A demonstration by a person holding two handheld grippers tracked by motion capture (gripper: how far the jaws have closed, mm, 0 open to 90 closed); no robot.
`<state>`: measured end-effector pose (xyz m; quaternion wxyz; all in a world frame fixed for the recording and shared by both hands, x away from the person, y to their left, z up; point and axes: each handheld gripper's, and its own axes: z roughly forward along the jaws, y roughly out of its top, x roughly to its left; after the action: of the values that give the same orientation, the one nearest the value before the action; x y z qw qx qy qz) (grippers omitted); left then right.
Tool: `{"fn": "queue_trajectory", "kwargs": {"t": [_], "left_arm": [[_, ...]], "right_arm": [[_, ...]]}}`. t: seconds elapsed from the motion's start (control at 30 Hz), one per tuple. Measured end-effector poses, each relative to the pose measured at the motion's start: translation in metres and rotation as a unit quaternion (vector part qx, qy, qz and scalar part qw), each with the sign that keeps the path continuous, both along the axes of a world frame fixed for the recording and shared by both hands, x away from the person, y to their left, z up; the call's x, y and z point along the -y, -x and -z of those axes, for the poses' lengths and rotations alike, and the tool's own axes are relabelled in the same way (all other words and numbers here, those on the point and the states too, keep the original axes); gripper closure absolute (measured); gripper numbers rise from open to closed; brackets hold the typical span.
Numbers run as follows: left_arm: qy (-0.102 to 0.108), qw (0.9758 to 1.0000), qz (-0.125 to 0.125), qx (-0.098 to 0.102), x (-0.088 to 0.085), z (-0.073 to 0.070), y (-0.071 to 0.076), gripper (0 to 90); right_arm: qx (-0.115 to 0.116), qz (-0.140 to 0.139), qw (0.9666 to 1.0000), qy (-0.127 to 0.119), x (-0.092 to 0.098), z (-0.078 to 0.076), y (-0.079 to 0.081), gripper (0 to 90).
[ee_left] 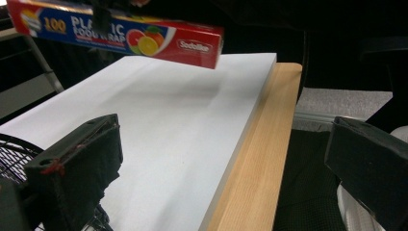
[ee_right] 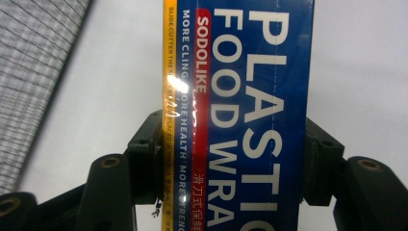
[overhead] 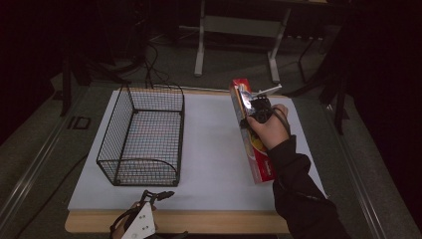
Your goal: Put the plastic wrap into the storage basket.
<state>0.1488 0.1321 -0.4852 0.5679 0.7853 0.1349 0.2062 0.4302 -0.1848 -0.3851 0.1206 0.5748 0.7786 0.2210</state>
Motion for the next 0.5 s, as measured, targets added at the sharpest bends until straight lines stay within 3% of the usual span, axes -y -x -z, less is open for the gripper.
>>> {"fn": "queue_trajectory", "kwargs": {"t": [0.1, 0.5], "left_arm": [[0.001, 1.0, 0.0, -0.002, 0.0, 0.0, 0.0, 0.1], [0.001, 1.0, 0.001, 0.0, 0.0, 0.0, 0.0, 0.1]], "right_arm": [[0.015, 0.001, 0.9999, 0.005, -0.006, -0.012, 0.0, 39.6], [0.053, -0.011, 0.9984, -0.017, -0.031, -0.047, 0.003, 39.6]]}}
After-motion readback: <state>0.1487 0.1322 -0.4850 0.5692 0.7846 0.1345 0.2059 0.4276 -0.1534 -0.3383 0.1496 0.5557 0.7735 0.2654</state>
